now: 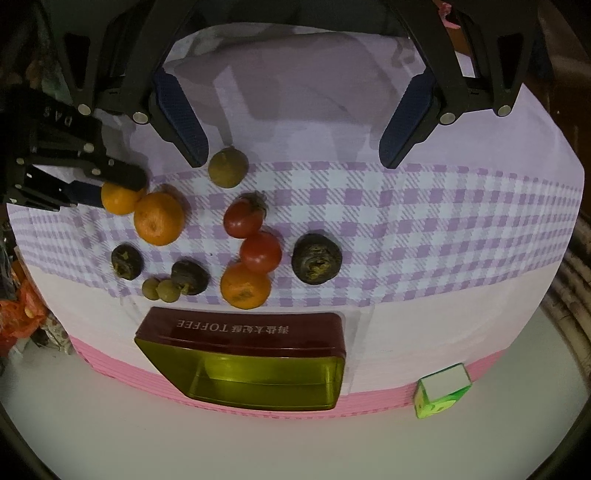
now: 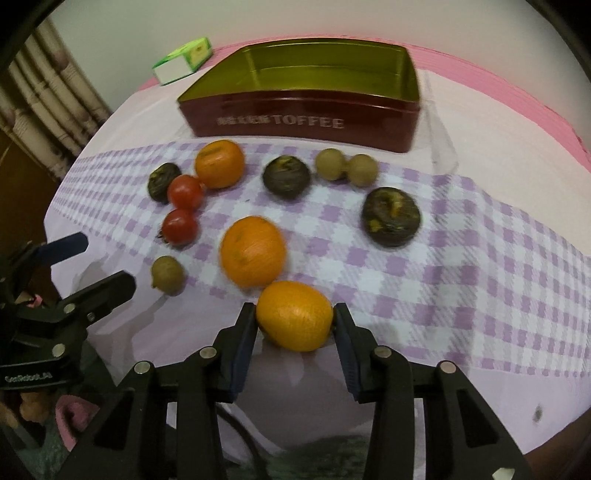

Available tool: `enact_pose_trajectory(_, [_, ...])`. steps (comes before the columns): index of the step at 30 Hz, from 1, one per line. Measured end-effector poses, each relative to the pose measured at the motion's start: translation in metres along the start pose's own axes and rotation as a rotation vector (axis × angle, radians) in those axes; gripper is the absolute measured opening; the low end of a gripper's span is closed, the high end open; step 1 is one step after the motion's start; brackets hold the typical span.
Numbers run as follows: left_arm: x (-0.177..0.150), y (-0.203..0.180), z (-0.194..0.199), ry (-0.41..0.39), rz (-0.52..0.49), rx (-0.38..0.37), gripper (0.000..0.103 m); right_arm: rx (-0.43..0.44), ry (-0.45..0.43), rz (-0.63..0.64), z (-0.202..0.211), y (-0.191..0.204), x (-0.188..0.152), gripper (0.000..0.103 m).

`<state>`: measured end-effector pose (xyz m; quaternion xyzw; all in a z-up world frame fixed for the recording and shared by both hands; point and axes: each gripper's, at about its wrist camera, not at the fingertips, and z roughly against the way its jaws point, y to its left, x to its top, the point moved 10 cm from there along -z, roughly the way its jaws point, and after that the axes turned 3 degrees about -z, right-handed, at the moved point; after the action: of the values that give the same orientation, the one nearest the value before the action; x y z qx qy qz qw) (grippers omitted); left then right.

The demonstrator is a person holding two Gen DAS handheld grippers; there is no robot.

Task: Organize fruits
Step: 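Grasp an orange with the right tool while the left tool grasps a small olive-green fruit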

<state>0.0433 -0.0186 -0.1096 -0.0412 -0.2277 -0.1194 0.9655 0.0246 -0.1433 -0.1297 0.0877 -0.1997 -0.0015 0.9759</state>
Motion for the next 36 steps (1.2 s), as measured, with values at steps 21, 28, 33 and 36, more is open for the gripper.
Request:
enact_pose_trajectory(21, [0.001,-0.032,-0.024,0.114,-0.068,-0.062,0.051,-0.013,-0.013,-0.06,0.006,-0.021,0.009,0.039])
enact_pose_trajectory(28, [0.005,-0.038,-0.033,0.12,-0.072,-0.06,0.048,-0.012,-0.013,-0.057,0.006,-0.021,0.009,0.039])
enact_pose_trajectory(33, [0.006,-0.041,-0.039,0.126,-0.069,-0.058,0.036,-0.011,-0.011,-0.057,0.007,-0.02,0.008,0.039])
enact_pose_trajectory(36, [0.006,-0.04,-0.039,0.124,-0.07,-0.062,0.031,-0.01,-0.01,-0.057,0.006,-0.018,0.009,0.039])
